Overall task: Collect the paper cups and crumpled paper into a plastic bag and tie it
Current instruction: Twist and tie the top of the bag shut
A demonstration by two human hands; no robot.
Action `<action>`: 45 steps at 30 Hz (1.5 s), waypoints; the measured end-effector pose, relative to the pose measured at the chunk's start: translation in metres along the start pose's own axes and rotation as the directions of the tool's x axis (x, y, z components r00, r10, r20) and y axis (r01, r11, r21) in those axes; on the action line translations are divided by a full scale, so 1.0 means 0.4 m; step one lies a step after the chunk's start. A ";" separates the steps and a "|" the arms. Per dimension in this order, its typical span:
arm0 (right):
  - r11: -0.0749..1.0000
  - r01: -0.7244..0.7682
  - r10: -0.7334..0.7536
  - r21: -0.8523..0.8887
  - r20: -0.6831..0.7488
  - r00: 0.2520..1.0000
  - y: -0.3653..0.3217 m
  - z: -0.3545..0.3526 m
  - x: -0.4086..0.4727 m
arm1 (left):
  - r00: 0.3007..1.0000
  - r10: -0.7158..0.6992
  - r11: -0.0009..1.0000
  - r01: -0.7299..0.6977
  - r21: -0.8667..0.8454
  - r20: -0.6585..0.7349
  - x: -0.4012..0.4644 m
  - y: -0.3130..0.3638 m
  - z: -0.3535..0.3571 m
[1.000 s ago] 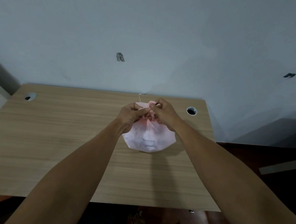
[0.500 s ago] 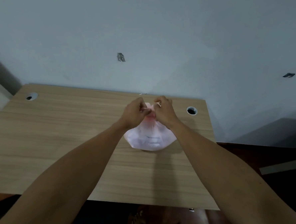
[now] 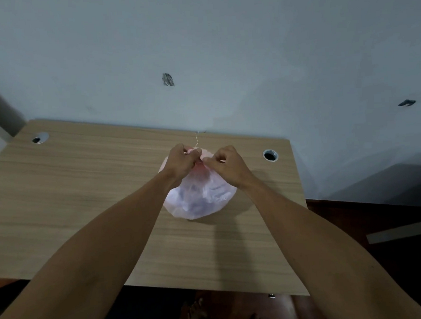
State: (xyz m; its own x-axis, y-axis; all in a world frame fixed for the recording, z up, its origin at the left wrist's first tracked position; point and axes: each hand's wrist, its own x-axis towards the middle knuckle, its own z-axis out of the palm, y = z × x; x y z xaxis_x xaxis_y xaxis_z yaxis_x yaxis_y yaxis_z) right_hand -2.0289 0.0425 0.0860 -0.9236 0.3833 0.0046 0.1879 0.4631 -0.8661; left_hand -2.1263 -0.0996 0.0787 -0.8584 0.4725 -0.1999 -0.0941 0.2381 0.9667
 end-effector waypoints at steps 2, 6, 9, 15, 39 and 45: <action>0.999 0.029 -0.028 -0.045 0.025 0.999 0.017 0.003 0.005 | 1.000 -0.004 1.000 0.004 0.022 0.010 -0.001 0.006 -0.004; 0.994 0.041 -0.038 -0.103 0.029 0.999 0.030 0.007 0.022 | 1.000 0.015 0.999 -0.015 0.048 -0.003 -0.006 0.012 -0.016; 0.974 0.086 -0.085 -0.211 0.011 0.996 0.027 -0.008 0.033 | 0.999 0.023 0.997 -0.021 0.069 -0.037 0.000 0.010 -0.030; 0.648 0.176 -0.137 -0.741 0.114 0.984 0.069 -0.074 0.046 | 0.952 -0.061 0.957 0.141 0.254 -0.300 0.034 -0.024 -0.121; 0.800 -0.532 0.563 0.276 -0.040 0.825 0.149 0.103 0.017 | 0.868 -0.394 0.915 0.339 -0.220 -0.301 -0.054 -0.206 -0.102; 0.823 -0.441 0.499 0.358 -0.083 0.863 0.167 0.119 -0.007 | 0.926 -0.249 0.938 0.158 -0.308 -0.283 -0.077 -0.222 -0.078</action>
State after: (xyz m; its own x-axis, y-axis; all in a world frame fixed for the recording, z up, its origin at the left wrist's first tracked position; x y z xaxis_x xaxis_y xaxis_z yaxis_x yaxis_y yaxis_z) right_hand -2.0295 0.0345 0.0043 -0.6754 0.6280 -0.3865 0.4424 -0.0743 -0.8937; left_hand -2.1072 -0.1616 0.0039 -0.9145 0.1384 -0.3803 -0.3790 0.0368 0.9247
